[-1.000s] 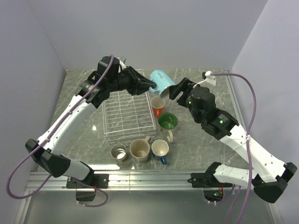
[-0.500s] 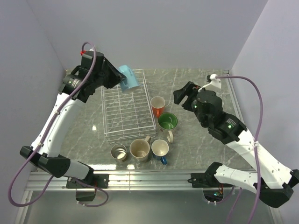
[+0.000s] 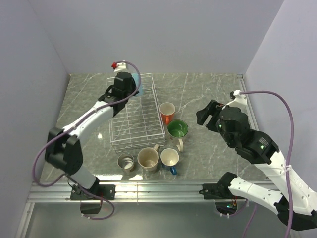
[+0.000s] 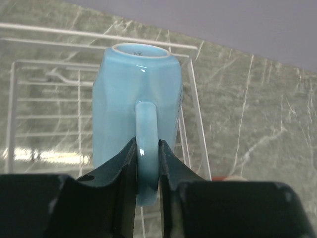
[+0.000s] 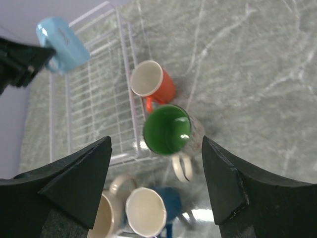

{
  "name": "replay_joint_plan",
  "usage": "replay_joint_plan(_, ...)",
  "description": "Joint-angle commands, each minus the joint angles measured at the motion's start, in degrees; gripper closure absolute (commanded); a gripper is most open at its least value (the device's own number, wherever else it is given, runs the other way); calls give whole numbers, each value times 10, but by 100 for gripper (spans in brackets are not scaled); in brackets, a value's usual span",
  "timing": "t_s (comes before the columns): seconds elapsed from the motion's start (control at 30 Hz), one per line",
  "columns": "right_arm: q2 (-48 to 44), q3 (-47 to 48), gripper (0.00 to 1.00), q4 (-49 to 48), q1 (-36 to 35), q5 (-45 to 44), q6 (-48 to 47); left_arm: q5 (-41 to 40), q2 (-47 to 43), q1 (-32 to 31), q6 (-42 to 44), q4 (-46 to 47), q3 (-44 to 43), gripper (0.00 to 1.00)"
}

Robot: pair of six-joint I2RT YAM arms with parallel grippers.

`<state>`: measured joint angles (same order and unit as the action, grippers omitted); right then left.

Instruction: Load the cups into the dish rack

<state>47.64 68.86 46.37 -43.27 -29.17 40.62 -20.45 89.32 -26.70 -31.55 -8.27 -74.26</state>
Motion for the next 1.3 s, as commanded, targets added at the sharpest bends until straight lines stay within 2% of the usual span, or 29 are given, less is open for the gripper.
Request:
replay_joint_plan(0.0, -22, 7, 20, 76, -3, -14, 12, -31, 34, -6, 54, 238, -30, 100)
replay_joint_plan(0.23, -55, -11, 21, 144, -2, -25, 59, -53, 162, -34, 103, 337, -71, 100)
replay_joint_plan(0.53, -70, -38, 25, 172, -2, -13, 108, -71, 254, -43, 119, 409, -96, 100)
replay_joint_plan(0.77, -78, -40, 27, 192, -2, -19, 124, -79, 271, -46, 96, 369, -100, 100)
replay_joint_plan(0.87, -82, -43, 27, 191, -3, -21, 126, -67, 257, -47, 64, 318, -83, 100)
replay_joint_plan(0.97, -78, -47, 28, 186, -2, -19, 127, -58, 250, -47, 39, 279, -68, 95)
replay_joint_plan(1.07, -72, -51, 28, 178, -2, -17, 122, -56, 249, -47, 20, 238, -59, 81)
replay_joint_plan(1.1, -70, -54, 28, 175, -2, -13, 119, -57, 249, -47, 6, 223, -61, 54)
replay_joint_plan(1.13, -70, -55, 28, 172, -3, -11, 118, -64, 249, -47, 2, 213, -60, 41)
replay_joint_plan(1.27, -70, -59, 28, 172, -2, -9, 119, -63, 235, -46, -7, 203, -34, 25)
